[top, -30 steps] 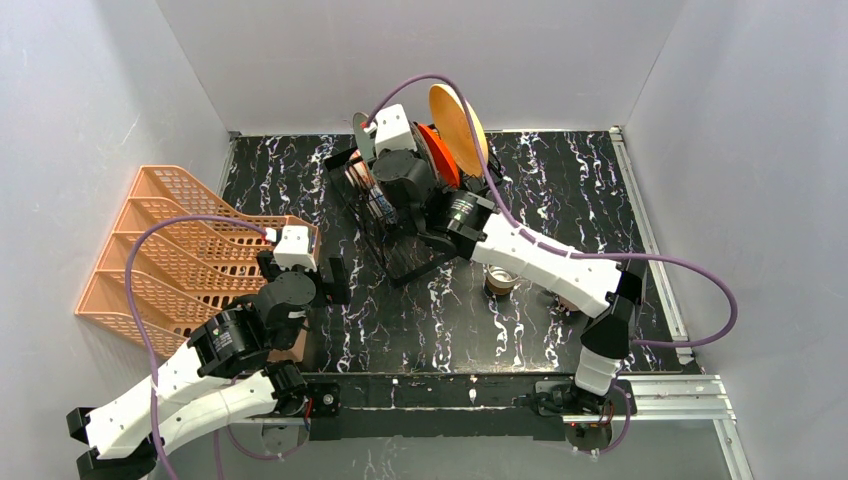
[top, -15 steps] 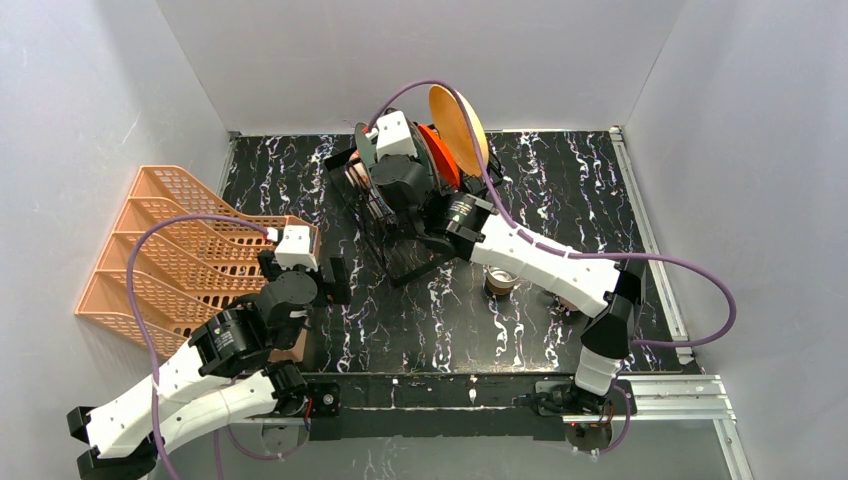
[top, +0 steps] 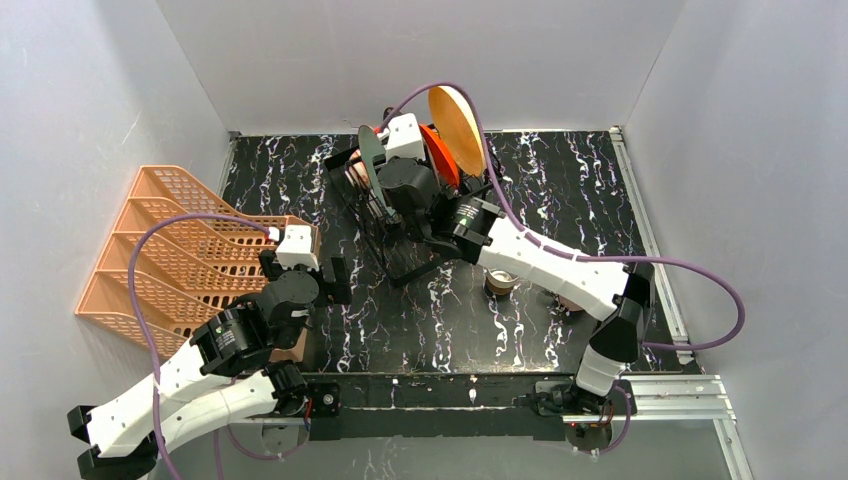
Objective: Load the mixed dishes into the dish rack
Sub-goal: Insert the plate into the dish rack.
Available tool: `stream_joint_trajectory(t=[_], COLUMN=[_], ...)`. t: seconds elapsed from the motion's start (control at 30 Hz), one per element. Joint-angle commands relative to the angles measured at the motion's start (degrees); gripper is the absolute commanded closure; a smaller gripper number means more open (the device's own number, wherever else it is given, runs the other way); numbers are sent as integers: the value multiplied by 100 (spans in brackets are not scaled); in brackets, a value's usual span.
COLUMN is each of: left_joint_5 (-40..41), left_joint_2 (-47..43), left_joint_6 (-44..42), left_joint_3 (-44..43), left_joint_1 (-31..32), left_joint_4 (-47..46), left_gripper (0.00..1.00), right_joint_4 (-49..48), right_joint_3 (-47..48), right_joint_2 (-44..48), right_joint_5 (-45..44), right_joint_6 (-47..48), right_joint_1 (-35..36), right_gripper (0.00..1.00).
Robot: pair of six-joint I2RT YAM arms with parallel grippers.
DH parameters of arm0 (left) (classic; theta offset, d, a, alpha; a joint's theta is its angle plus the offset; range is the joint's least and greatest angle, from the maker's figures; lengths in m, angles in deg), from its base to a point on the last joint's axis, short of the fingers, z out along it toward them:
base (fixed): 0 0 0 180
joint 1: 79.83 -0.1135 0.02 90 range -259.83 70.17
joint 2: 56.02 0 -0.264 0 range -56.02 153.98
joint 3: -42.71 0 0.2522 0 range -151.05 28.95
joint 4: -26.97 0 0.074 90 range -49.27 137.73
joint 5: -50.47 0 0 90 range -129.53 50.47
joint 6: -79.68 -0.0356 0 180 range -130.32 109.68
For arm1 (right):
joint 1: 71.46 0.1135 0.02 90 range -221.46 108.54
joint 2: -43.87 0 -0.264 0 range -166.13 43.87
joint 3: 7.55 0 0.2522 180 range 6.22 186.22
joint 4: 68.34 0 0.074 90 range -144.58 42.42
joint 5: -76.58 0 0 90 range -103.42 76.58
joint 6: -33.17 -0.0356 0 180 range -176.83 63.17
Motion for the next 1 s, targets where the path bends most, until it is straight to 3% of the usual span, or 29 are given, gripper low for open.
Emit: stream_joint_trajectory(t=[0.0, 0.17, 0.3, 0.5, 0.97], left_joint_5=[126, 119, 109, 77, 31], left_joint_2=[25, 25, 54, 134, 191], left_joint_6=[-46, -40, -38, -38, -46], left_joint_3=[-4, -3, 0, -6, -13], left_joint_1=[14, 14, 14, 14, 14], left_joint_4=[33, 28, 29, 33, 25], left_gripper=[2, 2, 2, 2, 1], right_joint_4=[-210, -129, 54, 501, 2275], right_joint_3=[-5, 171, 458, 486, -1104], right_joint_2=[342, 353, 373, 797, 2910], right_joint_5=[3, 81, 165, 556, 1049], right_joint_6=[-232, -278, -324, -733, -2323], right_joint_1=[-3, 49, 120, 164, 167], right_gripper=[45, 30, 25, 22, 22])
